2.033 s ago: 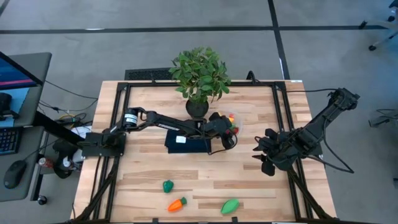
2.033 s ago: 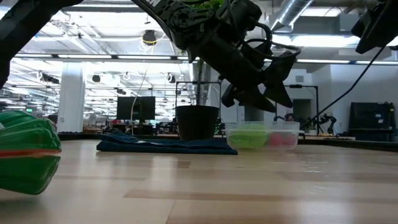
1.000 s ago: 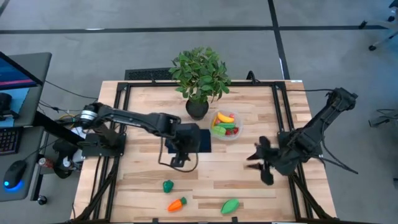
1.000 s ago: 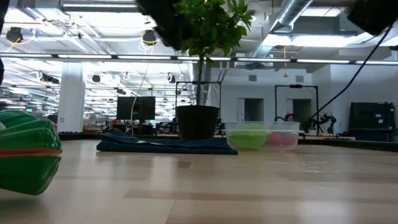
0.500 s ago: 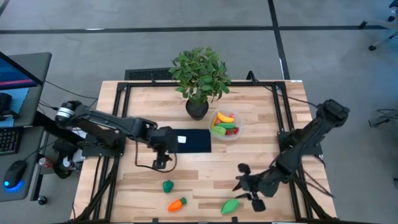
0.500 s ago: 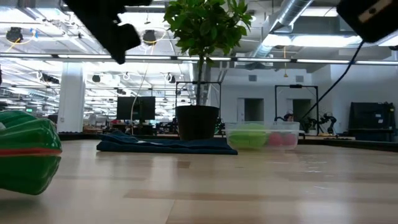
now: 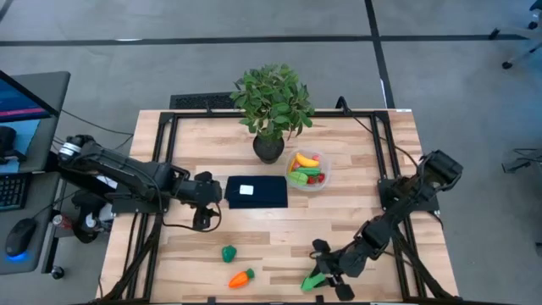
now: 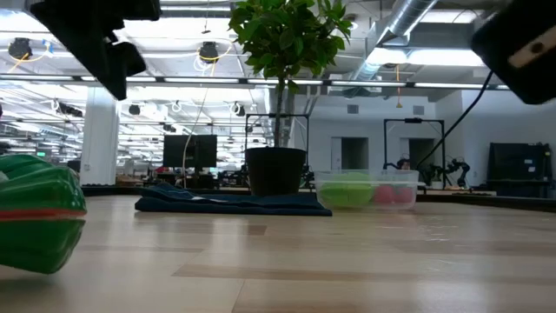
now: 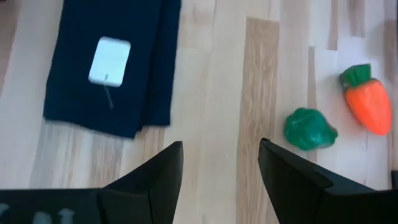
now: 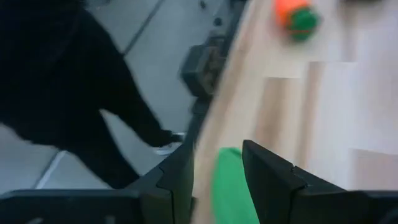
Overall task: Pick and placing Produce into tupperware
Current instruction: Put the green corn into the transparent container
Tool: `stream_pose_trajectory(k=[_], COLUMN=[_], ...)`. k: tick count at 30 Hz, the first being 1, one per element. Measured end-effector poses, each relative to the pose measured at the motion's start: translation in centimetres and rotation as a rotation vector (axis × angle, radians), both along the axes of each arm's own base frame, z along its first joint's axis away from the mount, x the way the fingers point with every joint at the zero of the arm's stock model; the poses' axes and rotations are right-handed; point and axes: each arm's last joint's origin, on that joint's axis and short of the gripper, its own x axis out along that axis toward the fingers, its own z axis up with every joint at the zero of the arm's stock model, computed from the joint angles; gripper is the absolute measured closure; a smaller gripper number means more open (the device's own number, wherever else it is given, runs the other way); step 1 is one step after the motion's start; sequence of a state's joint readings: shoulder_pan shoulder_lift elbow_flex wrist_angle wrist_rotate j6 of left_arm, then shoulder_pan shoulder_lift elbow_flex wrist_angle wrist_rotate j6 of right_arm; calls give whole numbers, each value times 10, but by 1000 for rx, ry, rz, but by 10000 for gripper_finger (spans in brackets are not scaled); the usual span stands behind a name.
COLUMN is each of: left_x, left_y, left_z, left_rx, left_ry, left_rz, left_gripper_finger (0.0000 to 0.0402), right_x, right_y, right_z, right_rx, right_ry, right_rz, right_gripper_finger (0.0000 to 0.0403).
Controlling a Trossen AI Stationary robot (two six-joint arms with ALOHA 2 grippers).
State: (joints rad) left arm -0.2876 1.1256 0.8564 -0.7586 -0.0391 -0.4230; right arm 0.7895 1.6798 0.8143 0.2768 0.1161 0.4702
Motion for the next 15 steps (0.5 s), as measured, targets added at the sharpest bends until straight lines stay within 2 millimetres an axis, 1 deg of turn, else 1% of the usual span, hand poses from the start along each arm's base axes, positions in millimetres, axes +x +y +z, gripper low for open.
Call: stream_pose_trajectory(k=[4,8,11,15], left_x=[-7,-10,-10,-9], left_y=[-1,-3,-3,-2], left_z=[-2,-5,-5,-4], left_rx=[-14,-22,-27,-14], left_ry=[-15,-9,-15,-27], left_rz=[49,92,115,156], left_gripper_finger=[205,205,205,205], right_x=[1,3,5,7], right_y=[3,2,-1,-4], right_z=[-10,-12,-12,-14], right_rx=[-3,-35,-60,-92], right_ry=[27,4,-13,-11], right_rz=[52,87,96,104], right_gripper_finger=[274,270,250,208])
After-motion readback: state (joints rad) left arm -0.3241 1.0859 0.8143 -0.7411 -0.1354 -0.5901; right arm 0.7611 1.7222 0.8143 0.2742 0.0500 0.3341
